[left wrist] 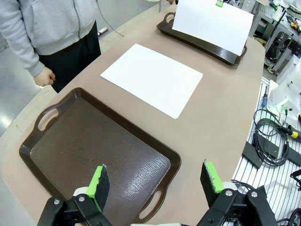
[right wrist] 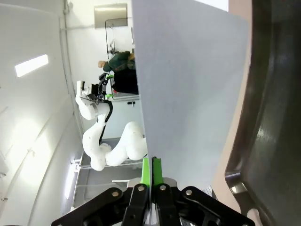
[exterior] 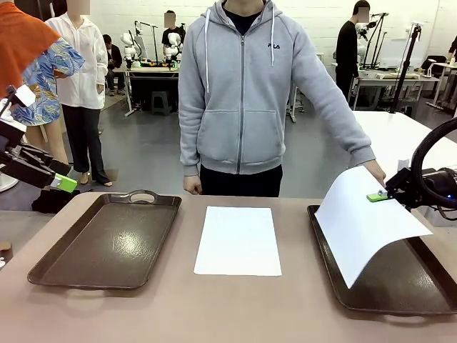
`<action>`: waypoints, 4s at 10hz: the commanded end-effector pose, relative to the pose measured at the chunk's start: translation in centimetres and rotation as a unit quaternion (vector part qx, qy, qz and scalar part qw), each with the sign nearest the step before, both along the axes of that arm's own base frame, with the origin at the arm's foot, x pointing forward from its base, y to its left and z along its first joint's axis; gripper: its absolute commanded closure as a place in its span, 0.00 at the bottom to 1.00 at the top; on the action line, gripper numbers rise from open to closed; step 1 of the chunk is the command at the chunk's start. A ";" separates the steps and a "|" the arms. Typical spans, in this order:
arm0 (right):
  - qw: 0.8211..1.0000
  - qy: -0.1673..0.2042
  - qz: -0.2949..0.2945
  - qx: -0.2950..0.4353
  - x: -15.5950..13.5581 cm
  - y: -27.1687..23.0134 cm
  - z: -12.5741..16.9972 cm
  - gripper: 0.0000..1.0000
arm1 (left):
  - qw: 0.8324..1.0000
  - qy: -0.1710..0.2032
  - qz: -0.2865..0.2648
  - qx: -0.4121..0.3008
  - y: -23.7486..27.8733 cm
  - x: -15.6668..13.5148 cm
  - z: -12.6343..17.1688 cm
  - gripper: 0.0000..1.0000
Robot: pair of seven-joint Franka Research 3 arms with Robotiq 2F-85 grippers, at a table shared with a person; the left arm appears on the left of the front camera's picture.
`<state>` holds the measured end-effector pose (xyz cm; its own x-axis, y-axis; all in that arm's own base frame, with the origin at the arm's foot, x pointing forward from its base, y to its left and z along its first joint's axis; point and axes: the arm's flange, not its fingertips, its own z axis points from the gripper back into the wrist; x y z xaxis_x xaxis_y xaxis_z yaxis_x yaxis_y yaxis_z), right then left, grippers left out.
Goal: Sort the A4 documents.
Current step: Place the A4 Paper in the designated Handle tray.
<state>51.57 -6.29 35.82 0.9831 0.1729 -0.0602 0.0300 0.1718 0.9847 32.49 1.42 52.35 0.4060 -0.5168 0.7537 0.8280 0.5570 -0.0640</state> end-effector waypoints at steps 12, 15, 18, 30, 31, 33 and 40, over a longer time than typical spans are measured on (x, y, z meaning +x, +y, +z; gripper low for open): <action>0.984 -0.054 -0.033 -0.167 -0.4 -1.1 -2.6 0.99 | 1.000 -0.006 -0.011 -0.007 0.2 0.1 -0.1 0.00; 0.970 -0.062 -0.049 -0.228 -1.0 -2.0 -3.1 0.99 | 1.000 -0.006 -0.011 -0.007 0.2 0.1 -0.1 0.00; 0.954 -0.070 -0.024 -0.290 -0.1 -1.5 -1.8 0.99 | 1.000 -0.006 -0.011 -0.007 0.2 0.1 -0.1 0.00; 0.922 -0.059 -0.051 -0.379 1.3 -1.6 -3.2 0.99 | 1.000 -0.006 -0.011 -0.007 0.2 0.1 -0.1 0.00; 0.917 -0.059 -0.044 -0.393 1.4 -1.5 -3.4 0.99 | 1.000 -0.006 -0.011 -0.007 0.2 0.1 -0.1 0.00; 0.912 -0.056 -0.024 -0.406 1.6 -1.3 -3.3 0.99 | 1.000 -0.006 -0.011 -0.007 0.2 0.1 -0.1 0.00; 0.895 -0.062 -0.017 -0.442 1.4 -1.2 -2.7 0.43 | 1.000 -0.006 -0.011 -0.007 0.2 0.1 -0.1 0.00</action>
